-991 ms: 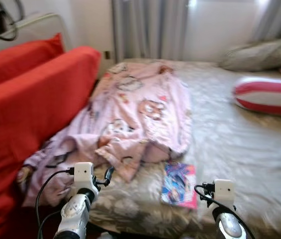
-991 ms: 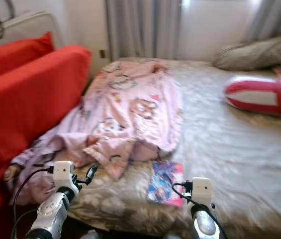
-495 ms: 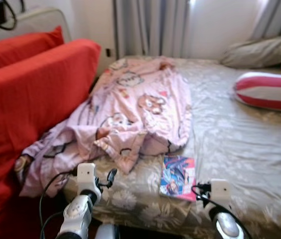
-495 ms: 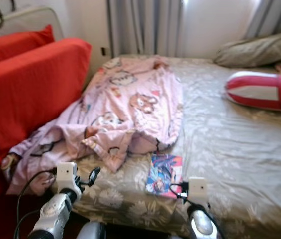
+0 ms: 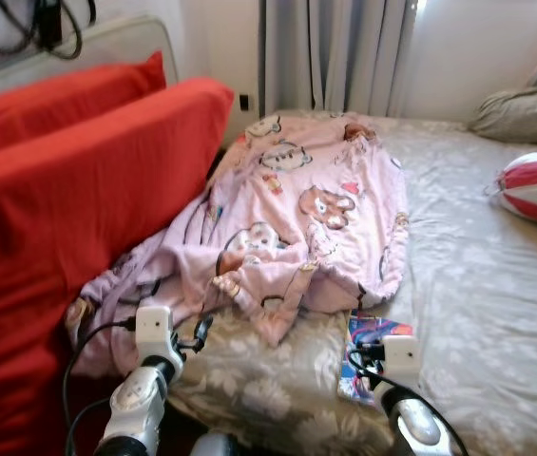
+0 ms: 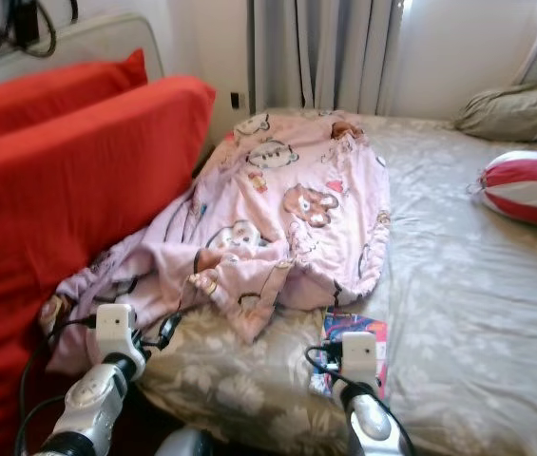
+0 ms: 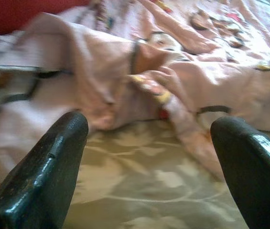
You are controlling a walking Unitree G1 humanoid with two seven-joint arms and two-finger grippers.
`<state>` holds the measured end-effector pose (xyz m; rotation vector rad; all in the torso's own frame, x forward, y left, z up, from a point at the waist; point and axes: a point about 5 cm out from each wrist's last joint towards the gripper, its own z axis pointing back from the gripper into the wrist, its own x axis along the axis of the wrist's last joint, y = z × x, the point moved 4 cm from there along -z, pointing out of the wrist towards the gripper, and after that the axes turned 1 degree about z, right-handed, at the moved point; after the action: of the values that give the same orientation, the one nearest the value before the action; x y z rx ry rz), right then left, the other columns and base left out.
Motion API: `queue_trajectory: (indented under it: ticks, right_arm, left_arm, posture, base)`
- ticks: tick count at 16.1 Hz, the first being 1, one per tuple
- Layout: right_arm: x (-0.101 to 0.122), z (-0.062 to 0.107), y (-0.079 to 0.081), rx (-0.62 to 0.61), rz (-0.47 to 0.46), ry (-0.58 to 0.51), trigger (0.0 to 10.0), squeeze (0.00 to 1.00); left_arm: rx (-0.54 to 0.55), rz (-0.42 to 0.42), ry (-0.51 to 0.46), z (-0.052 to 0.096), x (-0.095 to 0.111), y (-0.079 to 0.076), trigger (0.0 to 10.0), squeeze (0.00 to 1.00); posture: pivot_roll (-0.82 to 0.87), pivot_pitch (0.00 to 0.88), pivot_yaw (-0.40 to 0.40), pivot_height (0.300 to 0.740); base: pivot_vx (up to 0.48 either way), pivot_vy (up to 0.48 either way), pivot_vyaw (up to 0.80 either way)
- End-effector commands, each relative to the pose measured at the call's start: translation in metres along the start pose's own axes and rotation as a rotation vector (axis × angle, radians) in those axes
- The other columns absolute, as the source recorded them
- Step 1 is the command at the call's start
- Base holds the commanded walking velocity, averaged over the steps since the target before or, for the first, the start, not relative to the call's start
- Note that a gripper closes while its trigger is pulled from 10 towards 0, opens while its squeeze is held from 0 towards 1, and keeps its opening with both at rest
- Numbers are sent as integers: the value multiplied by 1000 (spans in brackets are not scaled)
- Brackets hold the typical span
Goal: Clean up the room
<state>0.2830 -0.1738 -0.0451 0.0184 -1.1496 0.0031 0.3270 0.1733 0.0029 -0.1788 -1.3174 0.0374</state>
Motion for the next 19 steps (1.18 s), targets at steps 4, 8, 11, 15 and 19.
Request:
queue_trajectory:
  ticks: [4,8,11,15,19]
  right_arm:
    - [-9,1,-14,-80,-86,54,10000,0]
    - [-17,4,-35,-207,-210,109,10000,0]
    - [-23,6,-48,-280,-266,149,10000,0]
    - [-30,7,-39,-245,-294,177,10000,686]
    - [-28,5,-35,-245,-321,166,10000,0]
  left_arm:
    - [-7,-12,-2,-1,2,-1,10000,0]
    - [-20,-17,-10,0,3,-2,10000,0]
    - [-34,-27,-17,2,4,-1,10000,0]
    - [-57,-45,-33,6,8,-1,10000,0]
    - [-89,-76,-64,14,18,2,10000,0]
  posture:
    - [-18,0,8,636]
    - [-8,0,23,636]
    - [6,10,36,636]
    - [38,55,62,636]
    - [69,134,93,636]
  base:
    - [158,0,0]
    - [0,0,0]
    - [0,0,0]
    - [0,0,0]
    - [0,0,0]
